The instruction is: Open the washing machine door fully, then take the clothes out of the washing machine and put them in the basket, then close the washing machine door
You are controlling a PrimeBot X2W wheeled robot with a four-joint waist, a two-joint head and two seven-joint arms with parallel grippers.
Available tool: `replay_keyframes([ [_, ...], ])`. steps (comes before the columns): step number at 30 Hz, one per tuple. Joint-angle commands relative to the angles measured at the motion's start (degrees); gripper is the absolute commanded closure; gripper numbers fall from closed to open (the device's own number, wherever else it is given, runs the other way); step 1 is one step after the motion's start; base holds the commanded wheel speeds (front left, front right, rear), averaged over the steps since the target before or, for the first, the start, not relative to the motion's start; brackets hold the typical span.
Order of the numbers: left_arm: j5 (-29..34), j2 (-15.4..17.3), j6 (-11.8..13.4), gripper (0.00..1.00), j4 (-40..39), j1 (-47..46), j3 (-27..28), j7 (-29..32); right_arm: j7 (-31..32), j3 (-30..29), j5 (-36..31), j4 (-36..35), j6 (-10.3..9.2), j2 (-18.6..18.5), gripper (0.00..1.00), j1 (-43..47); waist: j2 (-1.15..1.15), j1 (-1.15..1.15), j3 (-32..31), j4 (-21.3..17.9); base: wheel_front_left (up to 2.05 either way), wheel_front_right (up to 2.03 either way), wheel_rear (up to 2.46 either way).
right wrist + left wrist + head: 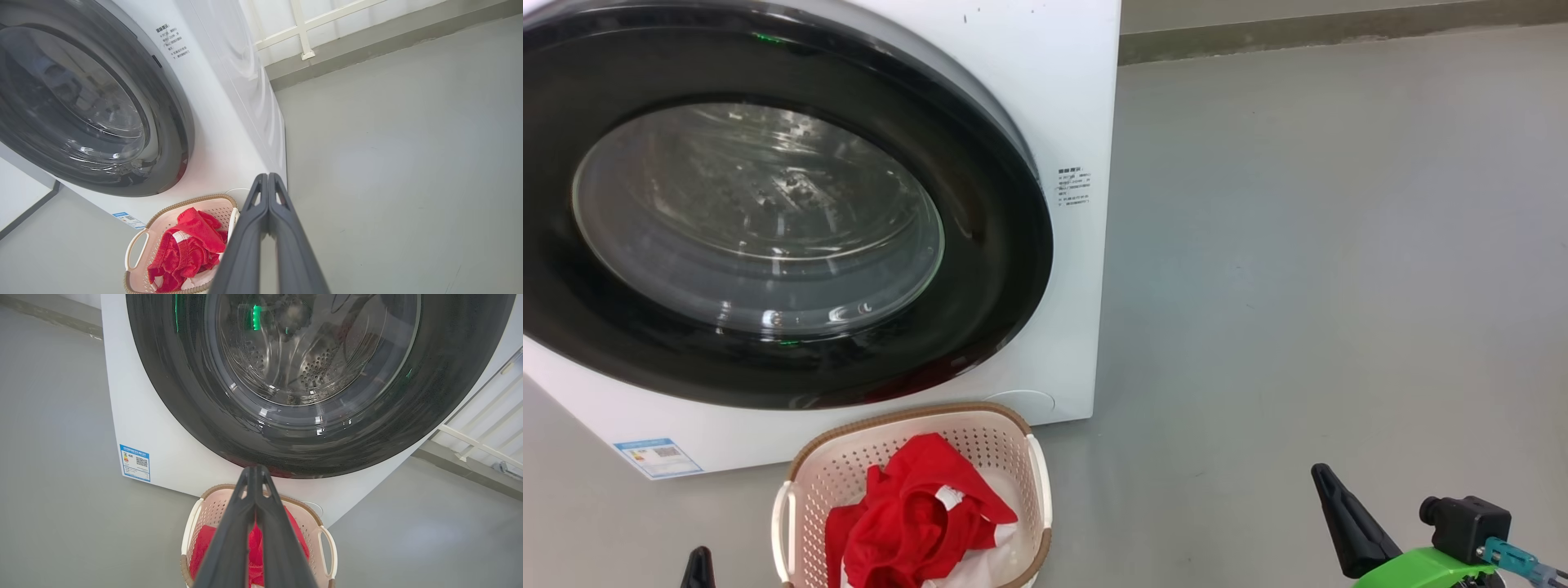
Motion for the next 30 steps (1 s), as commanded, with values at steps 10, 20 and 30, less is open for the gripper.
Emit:
replay_keyframes([
  [10, -6.69, 0.74, -0.05, 1.00, -0.98, -2.73, 0.46, 1.75, 1.64, -1.74, 6.77, -2.02, -0.03, 0.19, 1.00, -1.62, 0.00, -0.01, -0.08, 0.42, 0.00, 0.00, 0.00],
  [20, -12.54, 0.68, -0.06, 1.00, -0.87, -3.77, 0.48, 3.39, 3.23, -2.87, 12.29, -2.44, -0.04, 0.86, 1.00, -1.86, 0.00, -0.01, -0.15, 0.83, 0.00, 0.00, 0.00],
  [30, -18.40, 0.63, -0.08, 1.00, -0.76, -4.82, 0.50, 5.04, 4.85, -4.04, 17.79, -2.87, -0.05, 1.56, 1.00, -2.10, 0.00, -0.01, -0.22, 1.23, 0.00, 0.00, 0.00],
])
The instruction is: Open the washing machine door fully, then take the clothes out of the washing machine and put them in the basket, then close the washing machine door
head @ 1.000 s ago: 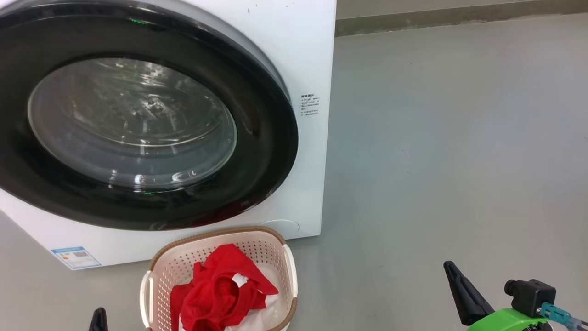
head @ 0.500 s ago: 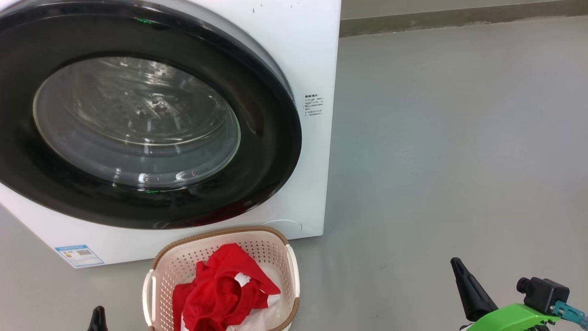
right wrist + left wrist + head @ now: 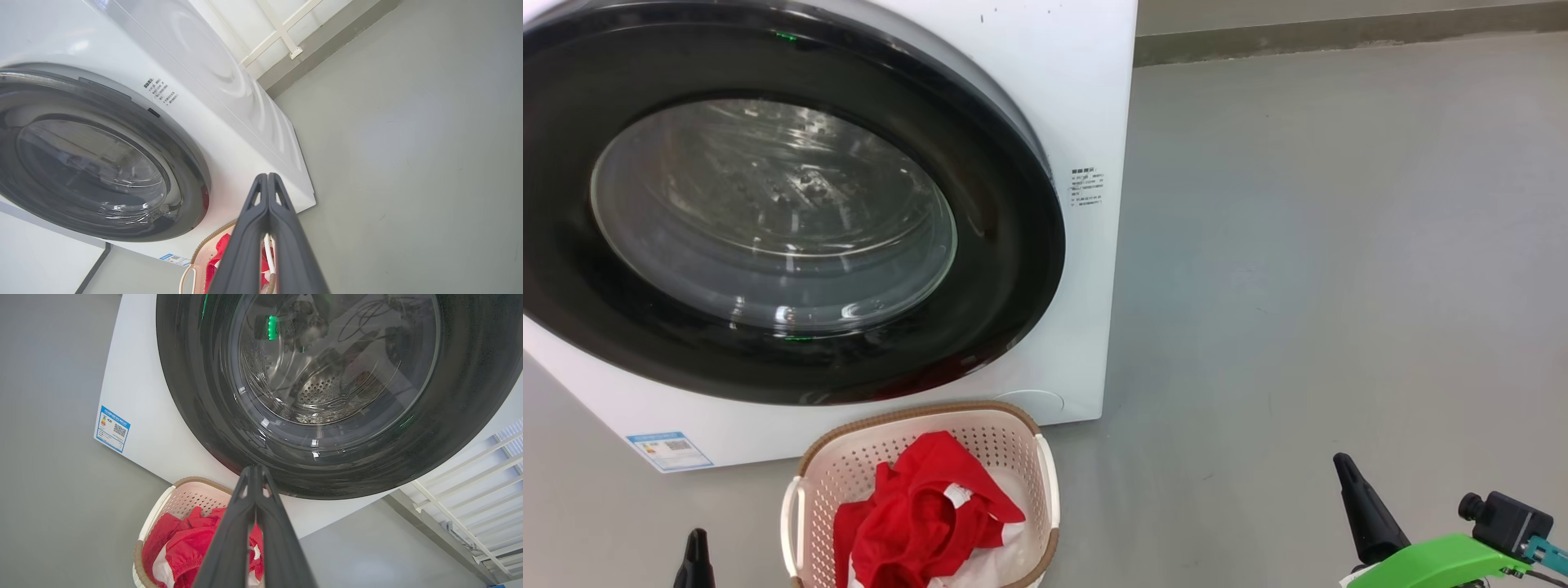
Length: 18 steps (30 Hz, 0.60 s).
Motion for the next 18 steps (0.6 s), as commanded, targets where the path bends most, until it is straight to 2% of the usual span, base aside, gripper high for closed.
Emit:
replay_keyframes([
  [1, -1.57, 0.65, -0.08, 1.00, -1.12, -2.34, 0.73, 0.39, 0.43, -0.42, 1.57, -1.69, -0.05, -0.27, 1.00, -2.02, 0.00, -0.01, -0.01, 0.07, 0.00, 0.00, 0.00],
  [18, -10.93, 0.56, -0.10, 1.00, -0.95, -4.02, 0.77, 3.03, 3.07, -2.36, 10.30, -2.36, -0.07, 0.90, 1.00, -2.41, 0.00, -0.01, -0.13, 0.72, 0.00, 0.00, 0.00],
])
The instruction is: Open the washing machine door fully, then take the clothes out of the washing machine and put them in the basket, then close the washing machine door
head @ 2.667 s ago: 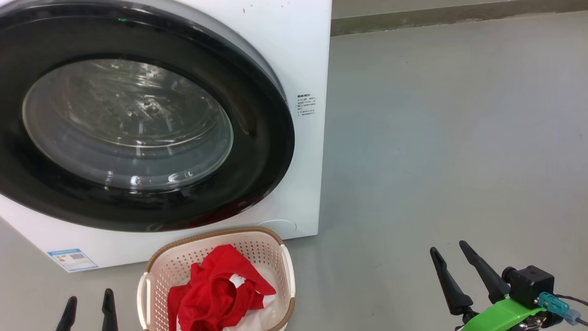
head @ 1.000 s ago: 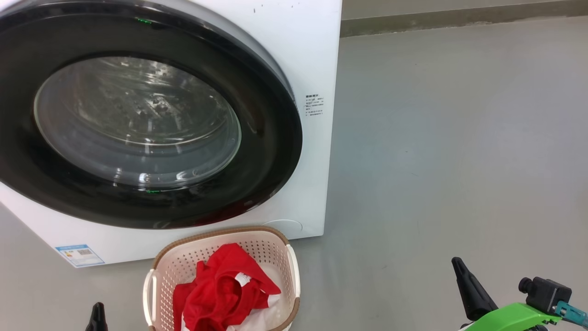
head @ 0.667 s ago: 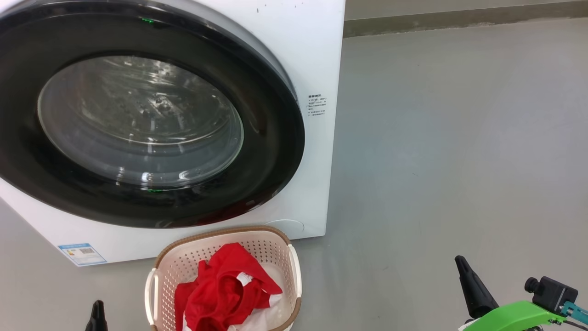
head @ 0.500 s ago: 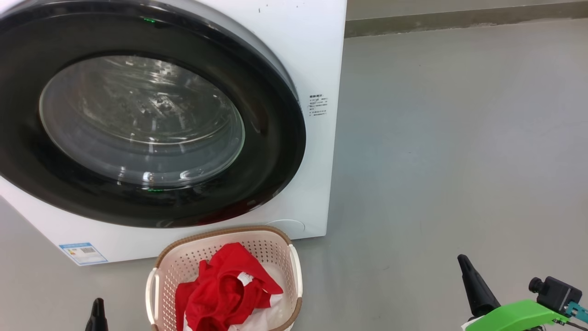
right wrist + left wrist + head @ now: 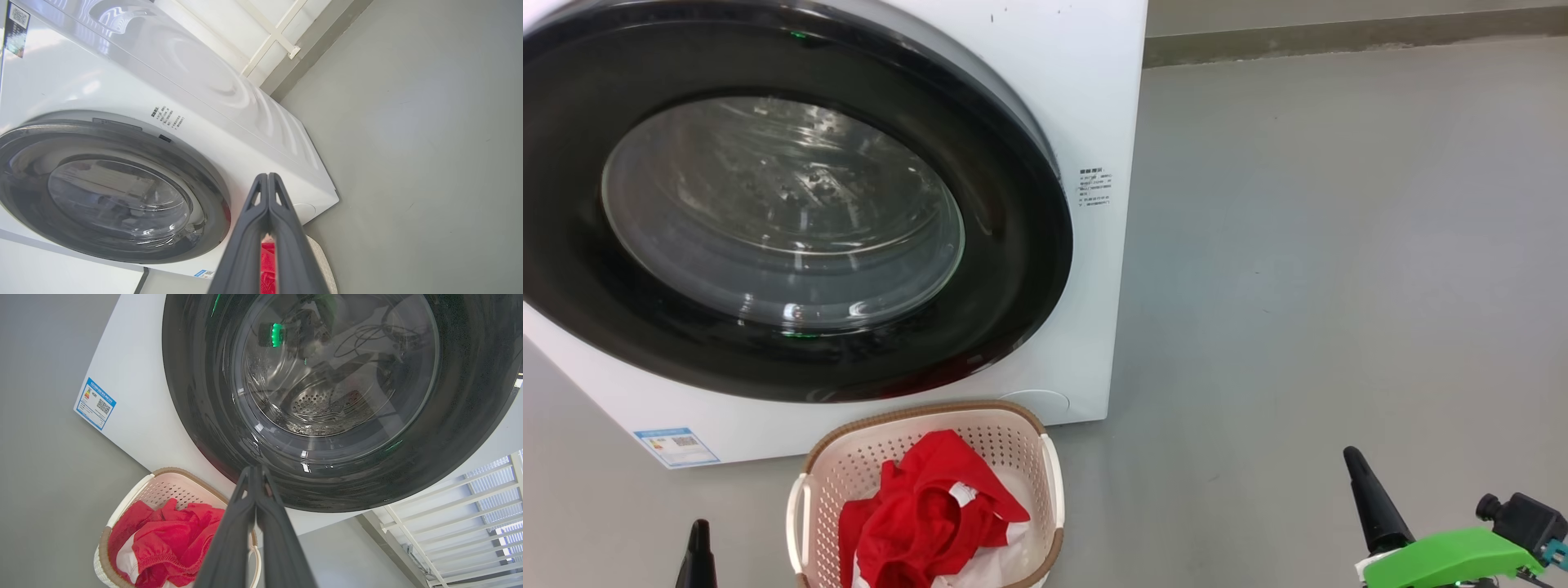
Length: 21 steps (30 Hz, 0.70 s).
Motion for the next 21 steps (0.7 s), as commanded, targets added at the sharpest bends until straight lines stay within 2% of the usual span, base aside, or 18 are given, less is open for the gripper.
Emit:
replay_keyframes([
  [1, -1.84, 0.61, -0.10, 1.00, -1.11, -2.60, 0.91, 0.33, 0.45, -0.13, 2.03, -1.69, -0.06, -0.39, 1.00, -2.19, 0.00, 0.00, -0.01, 0.07, 0.00, 0.00, 0.00],
  [21, -13.57, 0.50, -0.13, 1.00, -0.89, -4.69, 0.95, 3.63, 3.82, -2.64, 12.89, -2.52, -0.09, 1.13, 1.00, -2.69, 0.00, 0.00, -0.16, 0.89, 0.00, 0.00, 0.00],
])
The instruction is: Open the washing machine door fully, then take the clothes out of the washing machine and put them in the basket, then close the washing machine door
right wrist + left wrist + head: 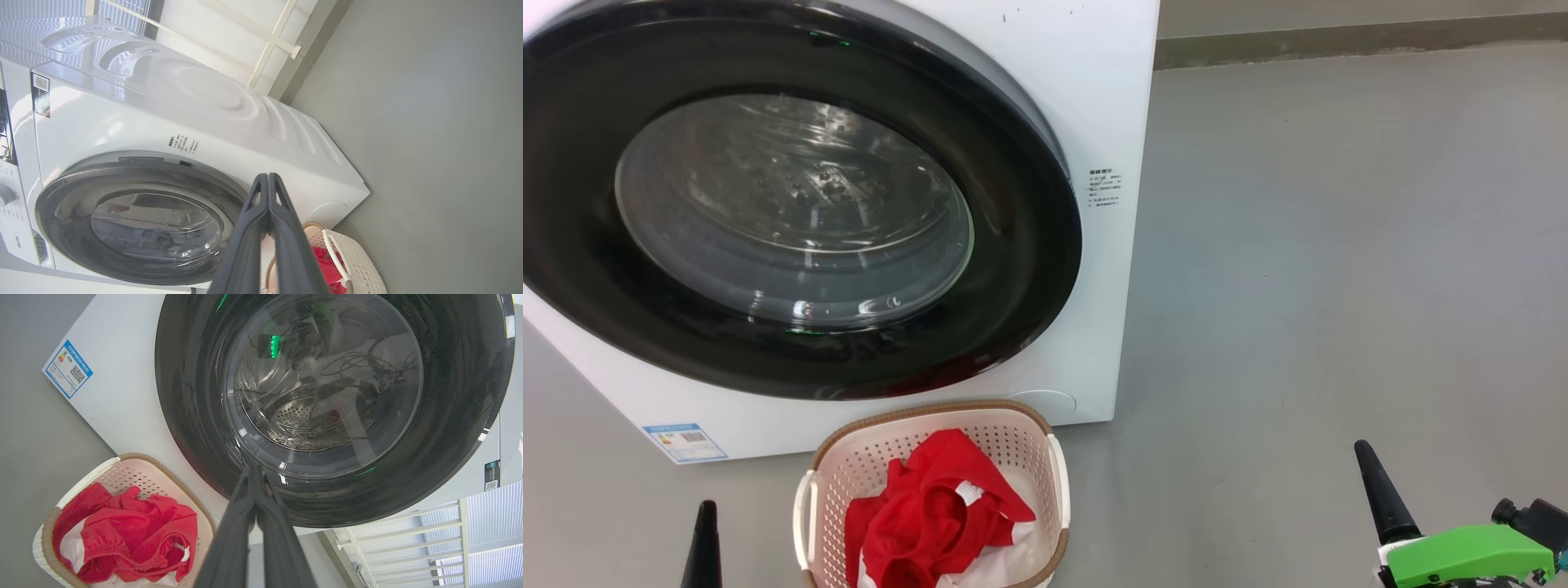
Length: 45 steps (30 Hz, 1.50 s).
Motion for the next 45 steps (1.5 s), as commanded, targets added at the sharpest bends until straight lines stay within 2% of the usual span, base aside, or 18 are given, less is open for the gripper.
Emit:
replay_keyframes([
  [1, -1.81, 0.92, -0.13, 1.00, -1.10, -2.55, 1.11, 0.59, 0.70, 0.16, 2.02, -1.75, -0.06, 0.04, 1.00, -2.47, 0.00, 0.00, -0.02, 0.08, 0.00, 0.00, 0.00],
  [40, -24.65, 0.71, -0.19, 1.00, -0.67, -6.62, 1.16, 6.99, 7.39, -4.88, 23.02, -3.37, -0.11, 3.10, 1.00, -3.46, 0.00, 0.00, -0.30, 1.67, 0.00, 0.00, 0.00],
  [45, -24.66, 0.71, -0.19, 1.00, -0.67, -6.62, 1.16, 6.99, 7.43, -4.93, 22.98, -3.37, -0.11, 3.13, 1.00, -3.47, 0.00, 0.00, -0.30, 1.67, 0.00, 0.00, 0.00],
])
